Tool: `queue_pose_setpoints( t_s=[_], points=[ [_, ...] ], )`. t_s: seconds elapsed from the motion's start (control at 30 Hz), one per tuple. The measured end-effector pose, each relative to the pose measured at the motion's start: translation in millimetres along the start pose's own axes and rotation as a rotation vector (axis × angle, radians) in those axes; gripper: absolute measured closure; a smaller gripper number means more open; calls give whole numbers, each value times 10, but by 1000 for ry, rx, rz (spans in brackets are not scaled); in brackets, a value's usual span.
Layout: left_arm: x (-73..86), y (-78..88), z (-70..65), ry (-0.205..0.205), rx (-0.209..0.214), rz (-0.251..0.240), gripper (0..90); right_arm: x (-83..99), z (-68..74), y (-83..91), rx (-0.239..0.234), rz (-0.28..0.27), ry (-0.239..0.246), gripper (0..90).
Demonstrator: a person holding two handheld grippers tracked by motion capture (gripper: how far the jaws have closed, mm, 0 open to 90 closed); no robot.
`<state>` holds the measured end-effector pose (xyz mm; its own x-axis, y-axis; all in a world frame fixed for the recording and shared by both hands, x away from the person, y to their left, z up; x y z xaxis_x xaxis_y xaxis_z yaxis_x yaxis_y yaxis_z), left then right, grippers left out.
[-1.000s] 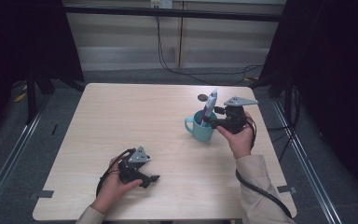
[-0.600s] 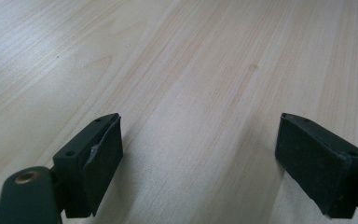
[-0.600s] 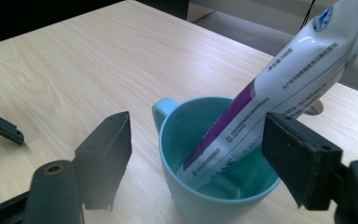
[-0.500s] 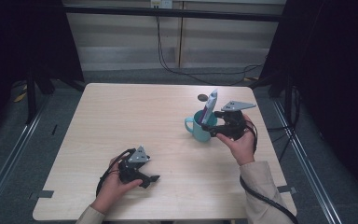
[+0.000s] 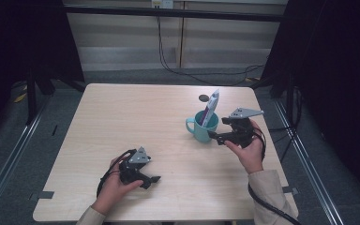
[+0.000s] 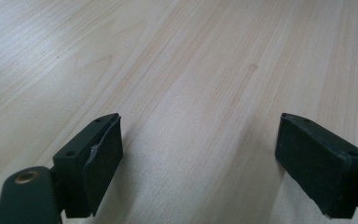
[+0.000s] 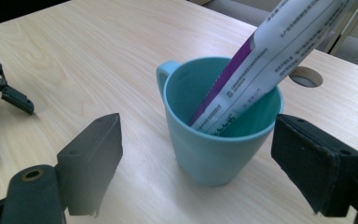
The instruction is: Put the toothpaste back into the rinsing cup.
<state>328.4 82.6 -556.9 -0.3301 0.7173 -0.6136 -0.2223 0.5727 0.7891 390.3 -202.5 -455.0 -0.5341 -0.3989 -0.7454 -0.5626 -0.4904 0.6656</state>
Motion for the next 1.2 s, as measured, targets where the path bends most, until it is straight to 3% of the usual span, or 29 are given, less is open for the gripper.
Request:
queue_pose_setpoints(
  t_s=[0.2, 0.37, 0.7, 1.2],
  points=[
    [0, 0, 0, 0, 0, 0, 148, 143, 43, 44, -22, -6, 9, 140],
    [1, 1, -1, 1, 0, 1, 148, 252, 83, 22, -12, 26, 33, 142],
    [1, 1, -1, 1, 0, 1, 147, 389, 208, -20, -44, 51, 64, 140],
    [1, 1, -1, 1, -1, 1, 148, 689, 284, -83, -68, 85, 43, 140]
  ],
)
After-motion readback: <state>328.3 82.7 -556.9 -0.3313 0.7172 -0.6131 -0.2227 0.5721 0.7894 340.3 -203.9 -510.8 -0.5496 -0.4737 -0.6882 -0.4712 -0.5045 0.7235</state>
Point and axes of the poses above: each handheld gripper's, and its own axes: y roughly backward along the jaws, x roughly out of its underside, z roughly to its left, the point moved 7 cm from there along -y, roughly forward along the jaws, and after that the axes turned 9 degrees about z, right-handed, at the moved point
